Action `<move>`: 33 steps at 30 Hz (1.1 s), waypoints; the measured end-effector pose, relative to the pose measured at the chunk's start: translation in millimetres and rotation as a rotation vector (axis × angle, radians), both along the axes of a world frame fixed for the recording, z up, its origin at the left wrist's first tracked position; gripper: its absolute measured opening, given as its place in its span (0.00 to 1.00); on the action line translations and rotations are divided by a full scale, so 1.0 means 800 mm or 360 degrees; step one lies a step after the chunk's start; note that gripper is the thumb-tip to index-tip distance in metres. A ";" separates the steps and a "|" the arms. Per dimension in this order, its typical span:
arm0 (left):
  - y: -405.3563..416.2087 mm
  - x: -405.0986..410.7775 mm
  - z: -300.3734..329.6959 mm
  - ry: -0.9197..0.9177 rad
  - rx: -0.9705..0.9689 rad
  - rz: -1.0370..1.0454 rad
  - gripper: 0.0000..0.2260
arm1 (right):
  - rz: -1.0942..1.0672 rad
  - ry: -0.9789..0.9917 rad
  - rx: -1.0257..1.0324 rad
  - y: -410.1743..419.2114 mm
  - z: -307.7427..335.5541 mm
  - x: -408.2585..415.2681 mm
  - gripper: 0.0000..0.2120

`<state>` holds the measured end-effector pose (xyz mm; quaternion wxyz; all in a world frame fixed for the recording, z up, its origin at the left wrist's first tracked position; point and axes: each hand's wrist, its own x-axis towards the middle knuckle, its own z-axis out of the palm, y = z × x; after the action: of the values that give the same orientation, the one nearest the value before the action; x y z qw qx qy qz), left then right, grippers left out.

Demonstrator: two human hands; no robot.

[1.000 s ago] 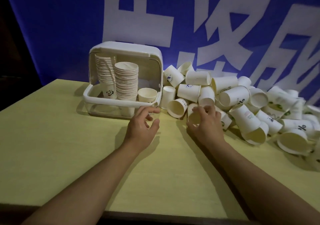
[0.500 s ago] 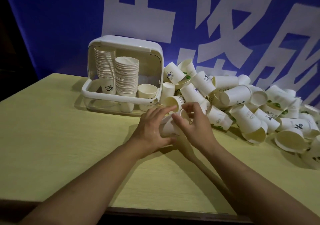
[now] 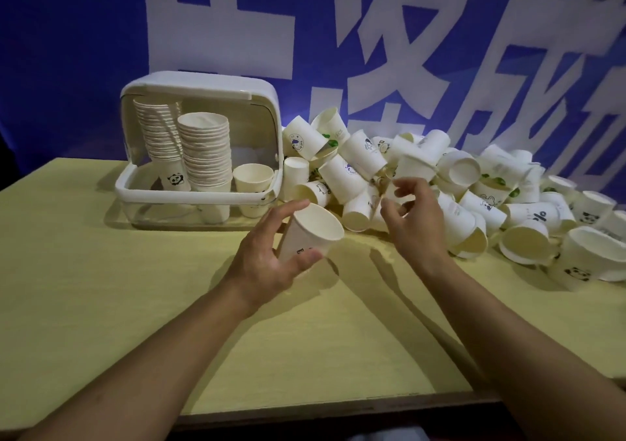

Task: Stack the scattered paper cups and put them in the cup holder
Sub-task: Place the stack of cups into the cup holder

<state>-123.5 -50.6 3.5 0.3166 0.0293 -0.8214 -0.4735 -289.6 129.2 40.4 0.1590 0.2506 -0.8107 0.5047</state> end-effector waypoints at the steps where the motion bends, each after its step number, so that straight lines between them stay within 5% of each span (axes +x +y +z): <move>1: 0.003 0.000 0.001 0.0014 0.0053 -0.0015 0.27 | -0.0076 0.0005 0.0017 0.007 -0.002 -0.007 0.18; 9: 0.026 -0.019 0.020 -0.0120 0.0163 -0.0142 0.28 | -0.0665 0.0052 0.0663 0.020 0.013 -0.070 0.41; 17: 0.035 -0.040 0.029 -0.0163 0.0156 -0.0080 0.27 | -0.0606 0.0038 0.0514 0.009 0.031 -0.090 0.37; 25: 0.040 -0.044 0.035 -0.0151 0.0001 -0.0059 0.37 | 0.0357 -0.0043 -0.0132 0.000 0.048 -0.007 0.34; 33: 0.014 -0.017 0.045 -0.0061 -0.0019 0.0104 0.43 | 0.0763 -0.0113 0.0071 -0.033 0.054 0.051 0.31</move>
<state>-136.7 -39.3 39.9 0.3163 0.0633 -0.8287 -0.4574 -248.6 102.8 83.9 0.0004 0.4216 -0.7441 0.5183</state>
